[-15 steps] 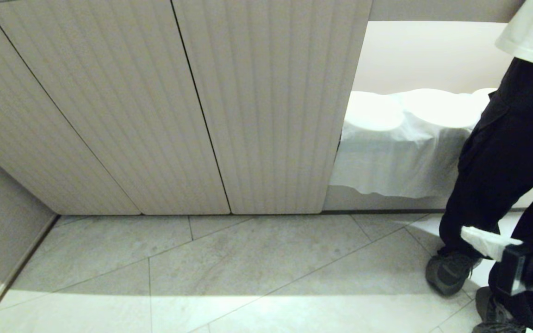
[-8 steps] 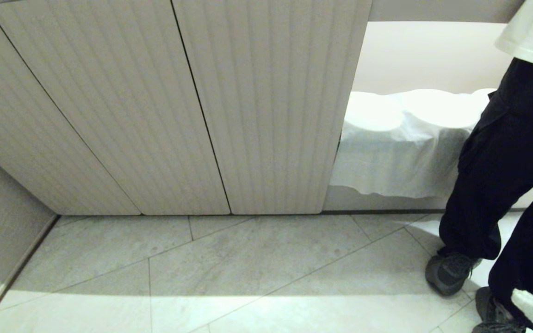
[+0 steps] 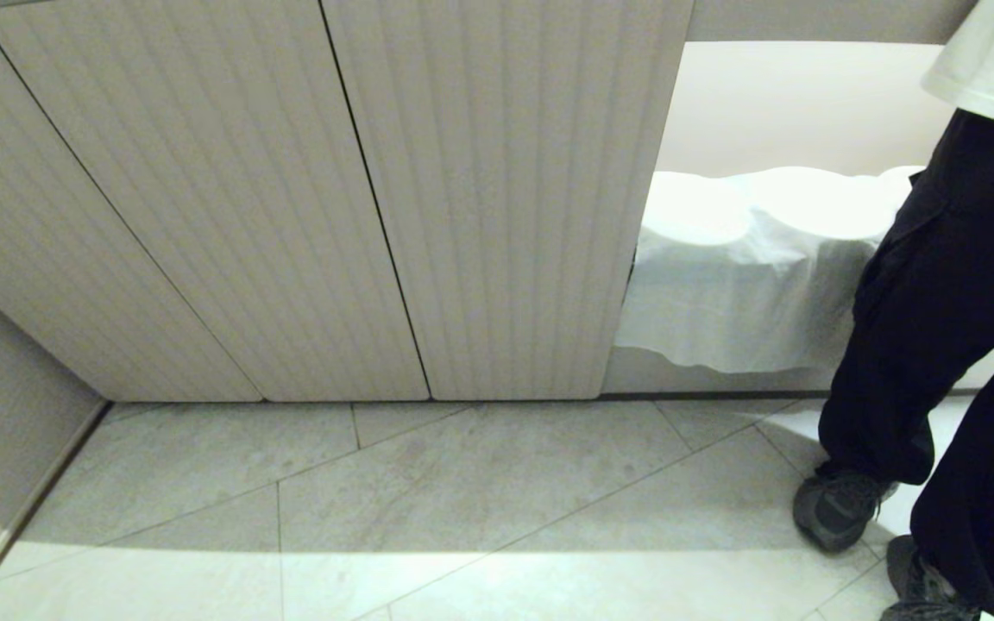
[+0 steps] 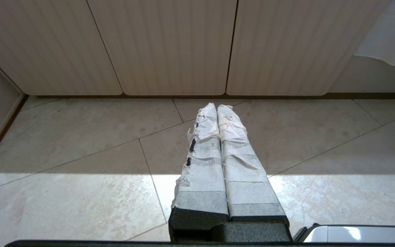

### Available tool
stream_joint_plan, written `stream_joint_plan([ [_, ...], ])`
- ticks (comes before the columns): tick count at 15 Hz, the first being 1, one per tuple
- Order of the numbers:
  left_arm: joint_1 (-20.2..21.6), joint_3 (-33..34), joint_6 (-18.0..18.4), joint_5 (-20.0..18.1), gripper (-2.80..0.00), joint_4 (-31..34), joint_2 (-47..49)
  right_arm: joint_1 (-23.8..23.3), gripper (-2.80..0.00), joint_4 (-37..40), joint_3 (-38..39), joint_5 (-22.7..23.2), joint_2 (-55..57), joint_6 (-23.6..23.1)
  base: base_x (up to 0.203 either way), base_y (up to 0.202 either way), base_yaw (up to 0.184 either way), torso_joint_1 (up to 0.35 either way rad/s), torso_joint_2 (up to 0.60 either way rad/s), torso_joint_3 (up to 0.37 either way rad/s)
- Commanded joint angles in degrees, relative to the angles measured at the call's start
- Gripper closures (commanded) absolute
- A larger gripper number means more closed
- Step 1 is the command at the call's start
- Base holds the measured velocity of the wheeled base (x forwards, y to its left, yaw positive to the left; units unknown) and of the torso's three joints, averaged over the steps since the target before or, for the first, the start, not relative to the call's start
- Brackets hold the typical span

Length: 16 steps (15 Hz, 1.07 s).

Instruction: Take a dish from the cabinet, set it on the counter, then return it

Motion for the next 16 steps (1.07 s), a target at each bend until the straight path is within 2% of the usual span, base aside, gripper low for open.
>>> stream_joint_plan([
  [1, 0.0, 0.0, 0.0, 0.0, 0.0, 0.0, 0.0, -0.4, 0.0, 3.8, 0.2, -2.4, -8.7, -0.3, 0.0, 0.0, 0.0, 0.0, 0.0, 0.0],
  [6, 0.0, 0.0, 0.0, 0.0, 0.0, 0.0, 0.0, 0.4, 0.0, 4.4, 0.3, -2.5, -17.3, 0.0, 0.0, 0.0, 0.0, 0.0, 0.0, 0.0],
  [9, 0.0, 0.0, 0.0, 0.0, 0.0, 0.0, 0.0, 0.4, 0.0, 4.5, 0.3, -2.5, -17.8, -0.9, 0.0, 0.0, 0.0, 0.0, 0.0, 0.0],
  [16, 0.0, 0.0, 0.0, 0.0, 0.0, 0.0, 0.0, 0.4, 0.0, 4.6, 0.3, -2.6, -17.8, 1.3, 0.0, 0.0, 0.0, 0.0, 0.0, 0.0],
])
